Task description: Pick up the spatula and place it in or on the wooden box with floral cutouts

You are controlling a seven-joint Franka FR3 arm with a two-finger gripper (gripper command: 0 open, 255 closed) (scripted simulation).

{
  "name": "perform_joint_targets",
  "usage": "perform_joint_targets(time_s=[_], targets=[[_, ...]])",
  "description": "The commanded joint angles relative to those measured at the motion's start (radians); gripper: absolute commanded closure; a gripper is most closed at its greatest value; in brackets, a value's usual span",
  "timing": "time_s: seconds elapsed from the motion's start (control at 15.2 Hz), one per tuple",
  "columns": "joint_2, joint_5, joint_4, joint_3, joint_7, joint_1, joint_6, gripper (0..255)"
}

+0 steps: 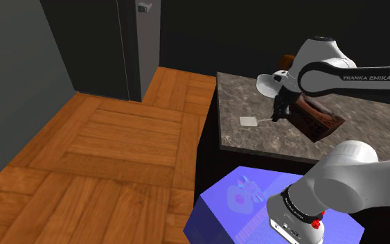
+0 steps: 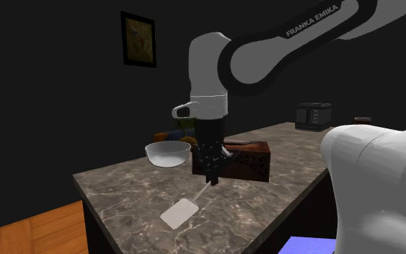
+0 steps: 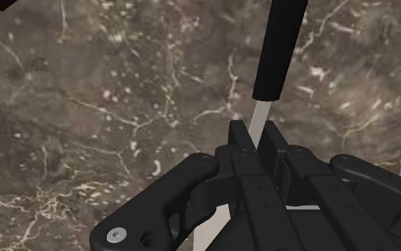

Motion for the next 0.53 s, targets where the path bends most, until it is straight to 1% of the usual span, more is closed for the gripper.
perform_joint_targets(time_s=[0.0,0.46], targets=[[-0.016,0.011,0.021,0.012,-0.004,0.002,-0.038,255],[-0.055,0.044,0.092,0.050,-0.013,0.009,-0.146,255]])
